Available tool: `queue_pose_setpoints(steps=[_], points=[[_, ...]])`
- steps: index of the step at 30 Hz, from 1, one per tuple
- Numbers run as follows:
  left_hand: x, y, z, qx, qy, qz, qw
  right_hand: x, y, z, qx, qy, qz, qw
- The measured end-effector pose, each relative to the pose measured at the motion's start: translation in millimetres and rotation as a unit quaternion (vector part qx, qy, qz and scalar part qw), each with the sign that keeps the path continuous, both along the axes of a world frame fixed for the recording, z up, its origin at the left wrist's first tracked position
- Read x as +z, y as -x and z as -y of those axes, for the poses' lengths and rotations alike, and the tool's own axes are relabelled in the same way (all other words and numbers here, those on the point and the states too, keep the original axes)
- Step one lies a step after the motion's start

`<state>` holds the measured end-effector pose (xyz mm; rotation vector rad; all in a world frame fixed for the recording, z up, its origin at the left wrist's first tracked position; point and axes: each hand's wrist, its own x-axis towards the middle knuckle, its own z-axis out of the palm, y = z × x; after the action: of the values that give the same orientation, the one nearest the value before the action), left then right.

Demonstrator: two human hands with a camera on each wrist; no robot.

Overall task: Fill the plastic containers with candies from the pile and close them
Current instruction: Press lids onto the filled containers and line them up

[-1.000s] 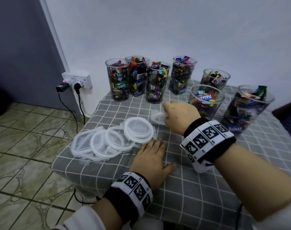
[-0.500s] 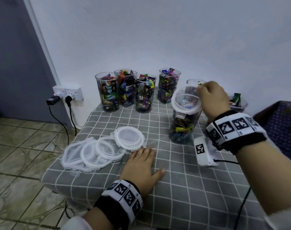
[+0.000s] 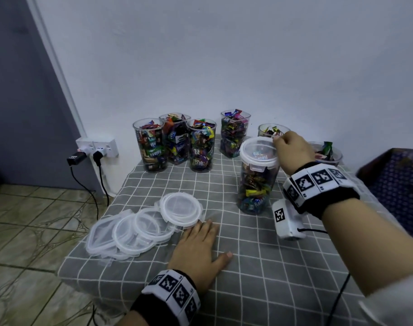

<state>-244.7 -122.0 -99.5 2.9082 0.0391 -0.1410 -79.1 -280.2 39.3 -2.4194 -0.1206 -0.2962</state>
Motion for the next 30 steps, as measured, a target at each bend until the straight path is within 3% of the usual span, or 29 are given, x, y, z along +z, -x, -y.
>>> queue_pose_setpoints(steps=[7, 10, 14, 19, 24, 30], points=[[3.7, -1.8, -0.4, 0.002, 0.031, -0.023, 0.999, 6.1, -3.5, 0.0, 0.004, 0.087, -0.012, 0.996], [19.7, -5.9, 1.6, 0.023, 0.115, -0.032, 0.993, 5.4, -2.7, -0.1, 0.023, 0.085, -0.019, 0.996], [51.5, -20.6, 9.1, 0.072, 0.268, 0.025, 0.961, 7.6, -0.1, -0.4, 0.042, 0.114, -0.002, 0.993], [75.0, -61.4, 16.8, 0.107, 0.346, 0.063, 0.930, 13.3, 4.6, -1.1, 0.114, 0.169, 0.035, 0.978], [74.5, -100.0, 26.2, 0.084, 0.415, 0.084, 0.902, 14.6, 13.3, -2.0, 0.212, 0.214, 0.005, 0.954], [65.8, -122.0, 41.6, 0.052, 0.502, 0.166, 0.847, 8.3, 12.7, -2.0, 0.217, 0.201, -0.004, 0.955]])
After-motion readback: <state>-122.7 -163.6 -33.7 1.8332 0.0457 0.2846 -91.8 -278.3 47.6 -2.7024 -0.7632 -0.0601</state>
